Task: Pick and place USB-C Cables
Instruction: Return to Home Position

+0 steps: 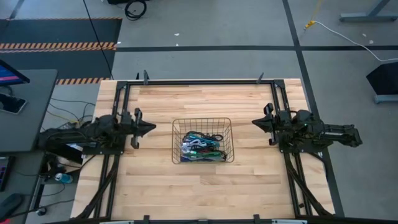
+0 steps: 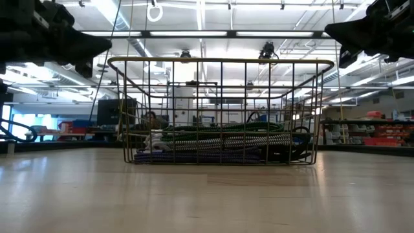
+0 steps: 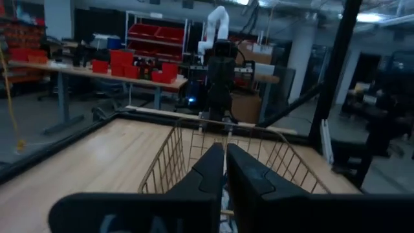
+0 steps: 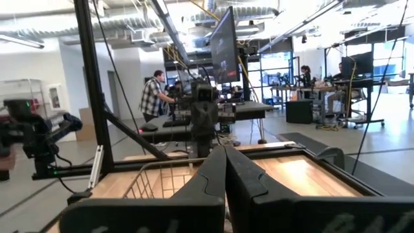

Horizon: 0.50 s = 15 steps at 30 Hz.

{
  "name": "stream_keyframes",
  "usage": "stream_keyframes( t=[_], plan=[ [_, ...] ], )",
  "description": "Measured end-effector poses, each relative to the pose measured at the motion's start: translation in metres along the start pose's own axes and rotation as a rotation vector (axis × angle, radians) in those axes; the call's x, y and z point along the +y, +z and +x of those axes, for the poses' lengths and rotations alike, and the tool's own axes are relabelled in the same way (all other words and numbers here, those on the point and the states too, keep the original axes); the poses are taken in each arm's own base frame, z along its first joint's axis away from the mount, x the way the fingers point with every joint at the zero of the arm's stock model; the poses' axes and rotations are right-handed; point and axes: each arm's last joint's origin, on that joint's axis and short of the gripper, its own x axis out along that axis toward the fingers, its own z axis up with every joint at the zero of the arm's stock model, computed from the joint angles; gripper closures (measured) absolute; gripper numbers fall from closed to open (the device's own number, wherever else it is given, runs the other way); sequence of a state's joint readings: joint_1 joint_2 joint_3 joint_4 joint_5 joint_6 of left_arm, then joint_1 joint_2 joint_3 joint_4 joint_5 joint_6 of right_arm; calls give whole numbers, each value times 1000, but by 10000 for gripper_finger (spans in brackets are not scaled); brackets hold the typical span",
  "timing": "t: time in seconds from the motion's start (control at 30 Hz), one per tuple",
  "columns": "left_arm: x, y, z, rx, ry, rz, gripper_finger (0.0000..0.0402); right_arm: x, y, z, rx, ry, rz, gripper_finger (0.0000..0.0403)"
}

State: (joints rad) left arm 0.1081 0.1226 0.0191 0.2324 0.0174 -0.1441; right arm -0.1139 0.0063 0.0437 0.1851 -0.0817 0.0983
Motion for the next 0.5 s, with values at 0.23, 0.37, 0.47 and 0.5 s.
stream_keyframes(
  t=[0.23, 0.37, 0.47, 0.5],
  plan=[
    [0, -4, -1, 18, -4, 26, 377, 0, 0, 0, 5, 0, 33, 399],
    [2, -15, -1, 130, 18, -43, 377, 0, -4, 0, 37, -3, 42, 399],
    [2, -17, -2, 153, 25, -61, 377, -1, -7, 0, 67, -8, 60, 399],
    [3, -17, -1, 147, 31, -56, 377, -1, -8, 0, 78, -9, 68, 399]
  ],
)
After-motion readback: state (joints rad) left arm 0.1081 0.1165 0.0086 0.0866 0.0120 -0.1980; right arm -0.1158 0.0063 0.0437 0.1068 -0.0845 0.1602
